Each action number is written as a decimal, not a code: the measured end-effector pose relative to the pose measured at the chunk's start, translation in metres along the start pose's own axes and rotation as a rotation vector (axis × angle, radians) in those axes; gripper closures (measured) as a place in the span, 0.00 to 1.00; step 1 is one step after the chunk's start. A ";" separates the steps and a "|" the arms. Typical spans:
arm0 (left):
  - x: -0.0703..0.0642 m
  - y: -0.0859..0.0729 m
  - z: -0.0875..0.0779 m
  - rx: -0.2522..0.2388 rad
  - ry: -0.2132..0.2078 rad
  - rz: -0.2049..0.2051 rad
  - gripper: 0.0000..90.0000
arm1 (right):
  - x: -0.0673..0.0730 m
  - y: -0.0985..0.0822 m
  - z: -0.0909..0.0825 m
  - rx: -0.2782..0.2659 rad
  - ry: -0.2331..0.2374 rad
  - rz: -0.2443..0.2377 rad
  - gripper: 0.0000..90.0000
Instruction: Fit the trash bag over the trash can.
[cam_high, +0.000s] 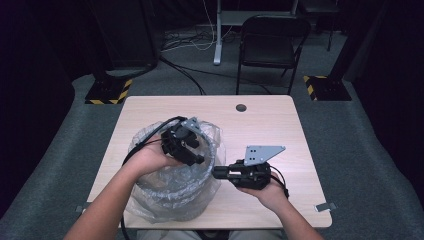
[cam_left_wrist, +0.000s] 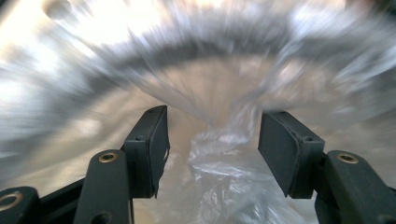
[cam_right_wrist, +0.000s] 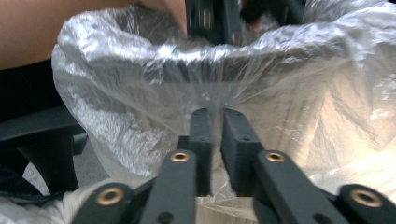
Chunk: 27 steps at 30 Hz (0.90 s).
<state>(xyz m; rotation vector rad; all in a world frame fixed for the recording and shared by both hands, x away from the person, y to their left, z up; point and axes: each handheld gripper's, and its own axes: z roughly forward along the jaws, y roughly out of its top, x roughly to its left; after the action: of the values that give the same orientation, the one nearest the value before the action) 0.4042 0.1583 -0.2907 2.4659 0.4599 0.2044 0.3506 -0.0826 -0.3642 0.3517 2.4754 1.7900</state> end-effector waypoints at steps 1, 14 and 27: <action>-0.002 0.001 -0.008 -0.015 0.002 0.004 0.46 | 0.001 0.000 0.000 0.004 -0.001 -0.004 0.99; -0.004 -0.040 -0.052 -0.014 0.001 -0.083 0.46 | 0.002 0.000 -0.001 0.029 -0.003 -0.018 1.00; -0.013 -0.057 -0.036 0.143 -0.004 -0.033 0.50 | 0.001 -0.002 -0.002 0.037 -0.001 -0.014 1.00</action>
<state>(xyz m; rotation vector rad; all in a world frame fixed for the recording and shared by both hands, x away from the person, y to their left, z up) 0.3669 0.2162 -0.2969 2.5949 0.5301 0.1579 0.3486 -0.0844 -0.3655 0.3362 2.5069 1.7411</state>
